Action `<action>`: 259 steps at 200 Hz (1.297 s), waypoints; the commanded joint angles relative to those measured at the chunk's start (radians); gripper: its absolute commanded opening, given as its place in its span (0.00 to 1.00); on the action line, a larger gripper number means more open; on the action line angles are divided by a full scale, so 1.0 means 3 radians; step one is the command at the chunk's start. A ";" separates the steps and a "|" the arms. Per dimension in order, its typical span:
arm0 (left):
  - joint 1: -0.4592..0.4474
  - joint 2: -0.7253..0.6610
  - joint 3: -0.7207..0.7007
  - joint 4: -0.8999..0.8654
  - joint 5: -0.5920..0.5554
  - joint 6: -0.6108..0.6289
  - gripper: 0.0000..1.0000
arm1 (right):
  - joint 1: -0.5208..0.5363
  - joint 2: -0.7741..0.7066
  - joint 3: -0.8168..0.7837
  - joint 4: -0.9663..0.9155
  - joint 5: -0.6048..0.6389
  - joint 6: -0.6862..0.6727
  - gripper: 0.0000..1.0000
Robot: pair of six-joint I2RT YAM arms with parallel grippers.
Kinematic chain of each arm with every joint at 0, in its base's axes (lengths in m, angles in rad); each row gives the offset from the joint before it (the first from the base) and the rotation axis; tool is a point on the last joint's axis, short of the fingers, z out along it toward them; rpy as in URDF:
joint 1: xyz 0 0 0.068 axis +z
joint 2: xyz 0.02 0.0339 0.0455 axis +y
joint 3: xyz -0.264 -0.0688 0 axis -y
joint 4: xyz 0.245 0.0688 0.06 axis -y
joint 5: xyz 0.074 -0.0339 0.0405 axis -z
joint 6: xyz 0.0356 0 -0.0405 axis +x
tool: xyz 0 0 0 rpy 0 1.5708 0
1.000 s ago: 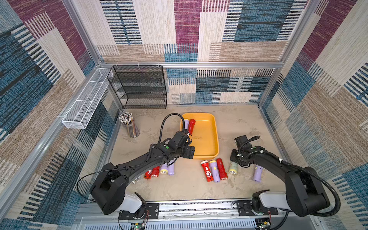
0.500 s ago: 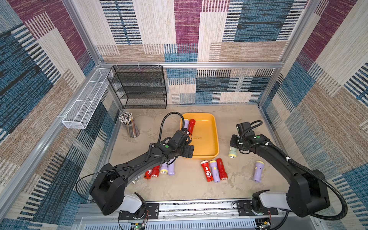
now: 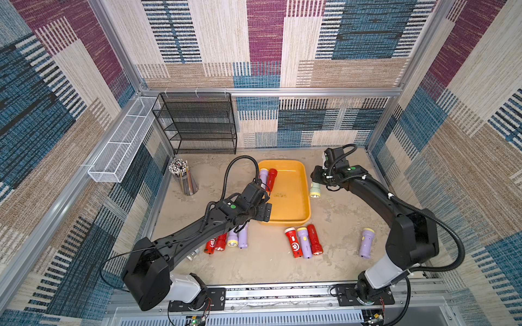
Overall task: Put the flashlights into the storage boxes
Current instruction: Place the flashlight at the storage box.
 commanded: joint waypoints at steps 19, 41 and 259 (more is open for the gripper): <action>0.0003 -0.0192 -0.0022 -0.0193 -0.0305 0.0026 0.91 | 0.0165 0.0520 0.0509 0.0132 -0.0219 -0.0114 0.39; 0.0002 -0.0297 -0.0046 -0.0240 -0.0371 0.0018 0.92 | 0.0224 0.0820 0.0791 0.0094 -0.0289 -0.0146 0.39; 0.0013 -0.0705 -0.0267 -0.0367 -0.0579 -0.0023 0.95 | 0.0339 0.2328 0.2161 -0.0063 -0.0801 -0.0063 0.46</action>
